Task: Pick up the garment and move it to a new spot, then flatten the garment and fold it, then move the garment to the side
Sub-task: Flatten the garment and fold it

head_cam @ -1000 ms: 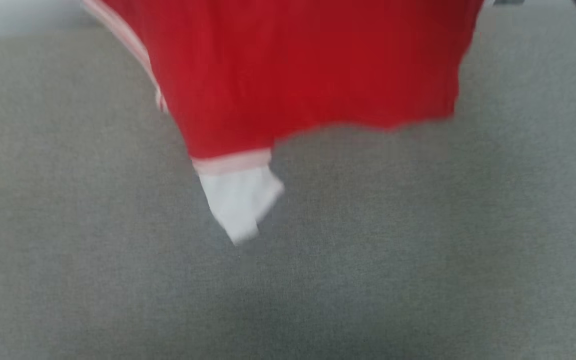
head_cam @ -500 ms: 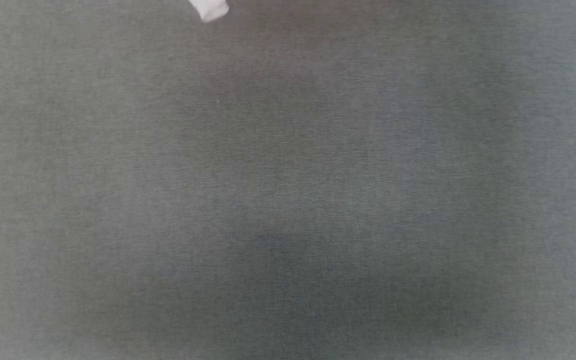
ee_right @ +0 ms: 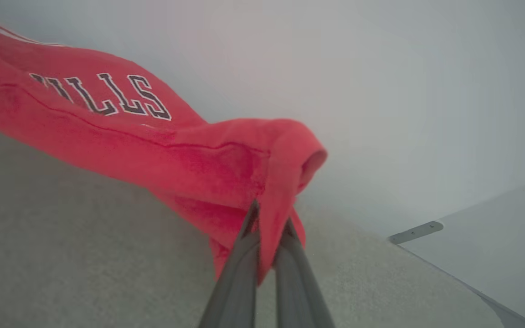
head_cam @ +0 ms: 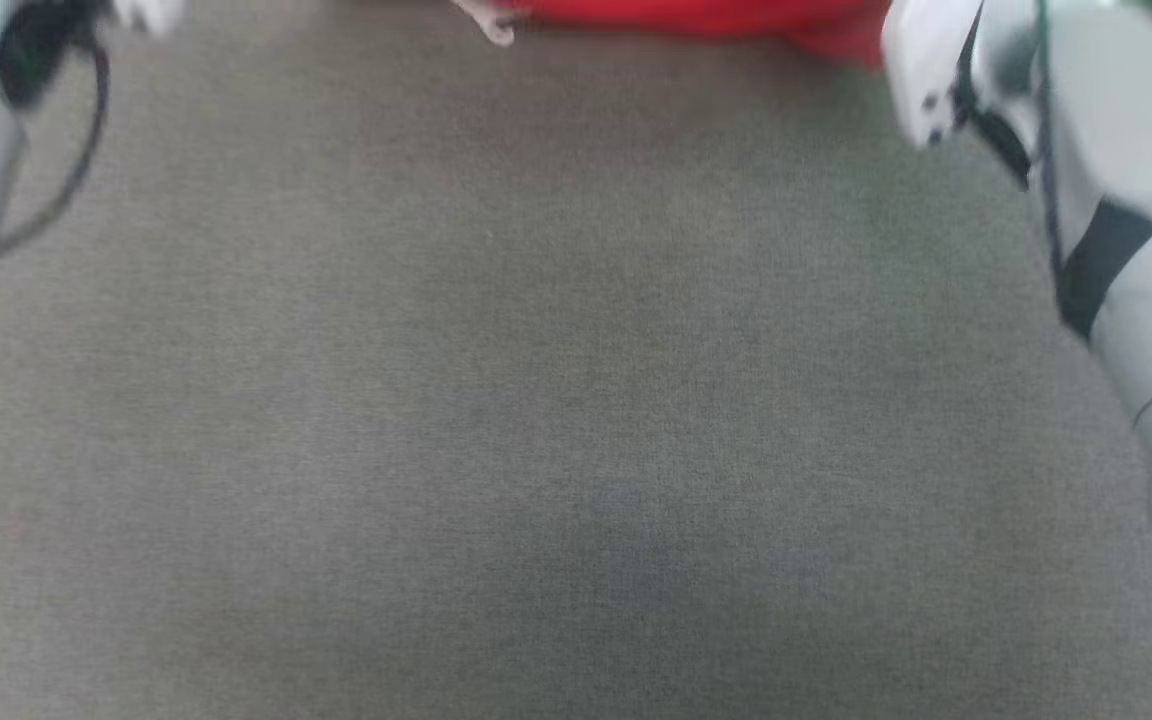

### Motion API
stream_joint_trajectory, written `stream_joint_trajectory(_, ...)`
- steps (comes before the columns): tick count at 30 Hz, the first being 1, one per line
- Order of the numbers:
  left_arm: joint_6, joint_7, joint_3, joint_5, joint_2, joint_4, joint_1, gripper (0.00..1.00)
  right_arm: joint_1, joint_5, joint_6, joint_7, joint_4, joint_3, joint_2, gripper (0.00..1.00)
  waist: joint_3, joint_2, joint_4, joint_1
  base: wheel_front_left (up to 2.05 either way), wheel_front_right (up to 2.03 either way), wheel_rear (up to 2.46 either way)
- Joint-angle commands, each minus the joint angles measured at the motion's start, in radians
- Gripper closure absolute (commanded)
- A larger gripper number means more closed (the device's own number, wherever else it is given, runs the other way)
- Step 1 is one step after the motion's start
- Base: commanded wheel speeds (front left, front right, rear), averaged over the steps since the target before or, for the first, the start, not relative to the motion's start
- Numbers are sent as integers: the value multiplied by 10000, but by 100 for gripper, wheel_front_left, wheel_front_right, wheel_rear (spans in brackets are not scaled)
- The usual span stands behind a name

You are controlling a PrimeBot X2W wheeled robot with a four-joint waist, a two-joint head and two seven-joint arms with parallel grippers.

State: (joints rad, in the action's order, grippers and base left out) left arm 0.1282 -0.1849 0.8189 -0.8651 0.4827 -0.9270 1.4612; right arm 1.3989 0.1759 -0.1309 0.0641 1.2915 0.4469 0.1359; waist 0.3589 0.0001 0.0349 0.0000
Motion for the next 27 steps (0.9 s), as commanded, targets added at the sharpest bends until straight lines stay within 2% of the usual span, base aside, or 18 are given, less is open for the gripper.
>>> stream_joint_trajectory(1,15,-627,104,-490,330,333,-618,100,-468,302,2,194,-63,284,4,100,-398,-1,161,0,0,0,0)
stream_joint_trajectory(6,7,-2251,317,-1434,944,1305,-2196,100,-1809,1498,2,849,-823,1277,224,100,-944,-1,272,0,0,0,0)
stream_joint_trajectory(8,-222,-2692,331,-1748,1210,1832,-2793,100,-2400,2093,2,1170,-1498,1879,438,100,-1118,-1,315,0,0,0,0)
stream_joint_trajectory(11,-774,-3242,411,-1982,1726,2923,-3790,100,-3173,3135,2,1640,-2686,2687,1214,100,-1361,-1,378,0,0,0,0)
stream_joint_trajectory(12,-774,-3242,411,-1982,1726,2923,-3790,100,-3173,3135,2,1640,-2686,2687,1214,100,-1361,-1,378,0,0,0,0)
stream_joint_trajectory(17,-2080,-3868,389,-2538,2720,5540,-5588,100,-4330,4748,1,2385,-4856,3842,2700,100,-1565,-1,466,0,0,0,0)
stream_joint_trajectory(22,-3472,-4106,436,-2977,3879,8225,-7367,100,-5235,5831,1,2914,-6533,4450,3995,100,-1653,-1,492,0,0,0,0)
stream_joint_trajectory(27,-4418,-3946,526,-3414,4691,10021,-8931,100,-6066,6603,2,3436,-7847,4871,5089,100,-1706,-1,500,0,0,0,0)
